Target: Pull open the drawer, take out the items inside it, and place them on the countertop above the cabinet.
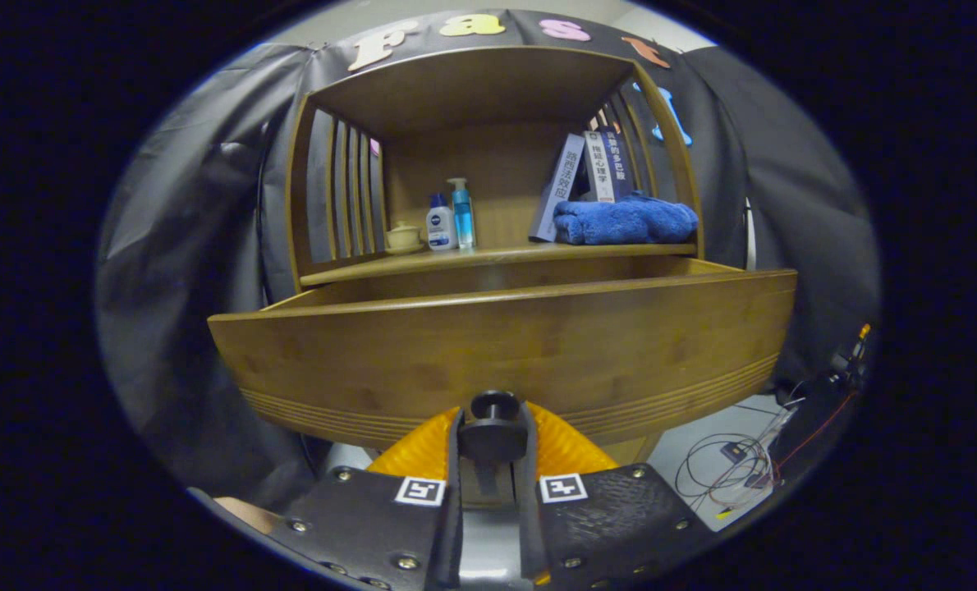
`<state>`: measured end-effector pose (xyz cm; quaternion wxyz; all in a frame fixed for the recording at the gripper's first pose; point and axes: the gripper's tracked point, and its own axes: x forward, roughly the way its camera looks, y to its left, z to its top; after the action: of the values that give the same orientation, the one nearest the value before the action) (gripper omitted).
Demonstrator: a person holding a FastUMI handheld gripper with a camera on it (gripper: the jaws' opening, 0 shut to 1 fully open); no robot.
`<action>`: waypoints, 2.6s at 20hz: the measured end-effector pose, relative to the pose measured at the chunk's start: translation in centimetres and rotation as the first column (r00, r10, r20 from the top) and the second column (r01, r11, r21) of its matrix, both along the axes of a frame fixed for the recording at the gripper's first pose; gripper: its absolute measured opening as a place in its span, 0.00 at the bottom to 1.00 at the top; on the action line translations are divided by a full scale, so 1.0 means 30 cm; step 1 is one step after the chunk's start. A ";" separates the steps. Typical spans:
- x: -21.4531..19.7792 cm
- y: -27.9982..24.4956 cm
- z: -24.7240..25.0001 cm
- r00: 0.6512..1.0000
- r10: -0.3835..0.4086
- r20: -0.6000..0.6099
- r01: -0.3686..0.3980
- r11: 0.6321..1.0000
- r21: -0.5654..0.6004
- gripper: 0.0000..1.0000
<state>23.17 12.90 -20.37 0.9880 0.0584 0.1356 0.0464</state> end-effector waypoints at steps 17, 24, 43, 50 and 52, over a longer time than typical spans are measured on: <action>-0.219 -0.014 0.249 0.998 0.014 0.069 -0.013 1.000 -0.017 0.46; -0.044 0.061 0.558 0.991 0.117 0.072 -0.113 0.992 -0.060 0.57; 0.217 0.136 -0.110 0.624 0.076 -0.778 -0.320 0.933 -0.166 0.61; 0.243 0.120 -0.072 0.654 0.075 -0.753 -0.267 0.954 -0.138 0.41; 0.257 0.116 -0.026 0.683 0.086 -0.725 -0.246 0.962 -0.117 0.41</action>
<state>30.88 16.40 -21.14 0.8497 -0.0430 0.5167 0.0958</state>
